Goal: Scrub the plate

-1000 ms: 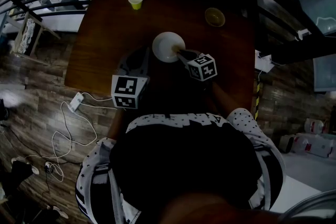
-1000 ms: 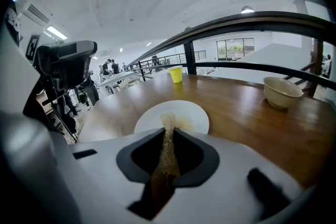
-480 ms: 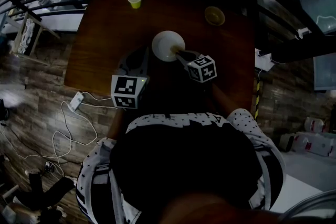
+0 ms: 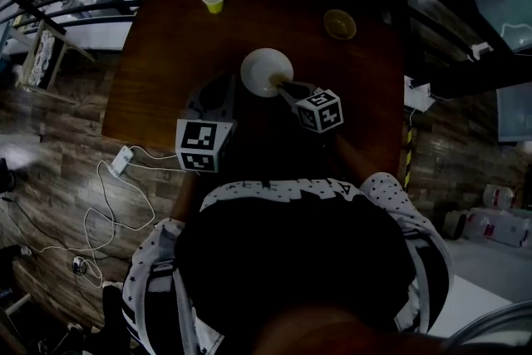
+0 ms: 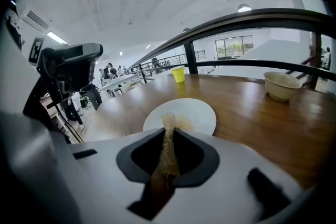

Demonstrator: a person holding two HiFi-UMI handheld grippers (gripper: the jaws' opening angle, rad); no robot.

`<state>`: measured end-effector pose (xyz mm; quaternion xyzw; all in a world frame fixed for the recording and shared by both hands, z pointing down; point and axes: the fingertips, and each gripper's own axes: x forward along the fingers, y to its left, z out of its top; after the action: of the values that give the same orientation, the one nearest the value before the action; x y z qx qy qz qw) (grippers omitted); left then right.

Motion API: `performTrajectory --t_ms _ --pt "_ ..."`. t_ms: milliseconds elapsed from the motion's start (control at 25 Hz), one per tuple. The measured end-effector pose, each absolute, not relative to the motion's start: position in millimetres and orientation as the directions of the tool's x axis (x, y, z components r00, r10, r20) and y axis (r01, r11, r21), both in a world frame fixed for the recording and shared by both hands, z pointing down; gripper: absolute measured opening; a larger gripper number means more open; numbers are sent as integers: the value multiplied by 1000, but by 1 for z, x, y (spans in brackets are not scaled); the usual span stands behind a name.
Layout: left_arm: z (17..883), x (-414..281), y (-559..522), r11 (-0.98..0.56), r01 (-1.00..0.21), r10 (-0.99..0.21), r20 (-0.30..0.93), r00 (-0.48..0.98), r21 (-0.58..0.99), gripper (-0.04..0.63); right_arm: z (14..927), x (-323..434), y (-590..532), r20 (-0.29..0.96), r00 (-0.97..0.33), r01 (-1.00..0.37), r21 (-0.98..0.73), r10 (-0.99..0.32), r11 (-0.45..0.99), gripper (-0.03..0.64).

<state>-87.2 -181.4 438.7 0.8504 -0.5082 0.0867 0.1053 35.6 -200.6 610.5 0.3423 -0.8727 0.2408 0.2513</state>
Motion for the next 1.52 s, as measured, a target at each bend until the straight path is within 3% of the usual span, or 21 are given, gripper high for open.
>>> performTrajectory --t_ms 1520 --pt "442 -84 -182 -467 -879 -840 264 474 93 14 603 21 -185 576 -681 -686 -285 -453 669 51"
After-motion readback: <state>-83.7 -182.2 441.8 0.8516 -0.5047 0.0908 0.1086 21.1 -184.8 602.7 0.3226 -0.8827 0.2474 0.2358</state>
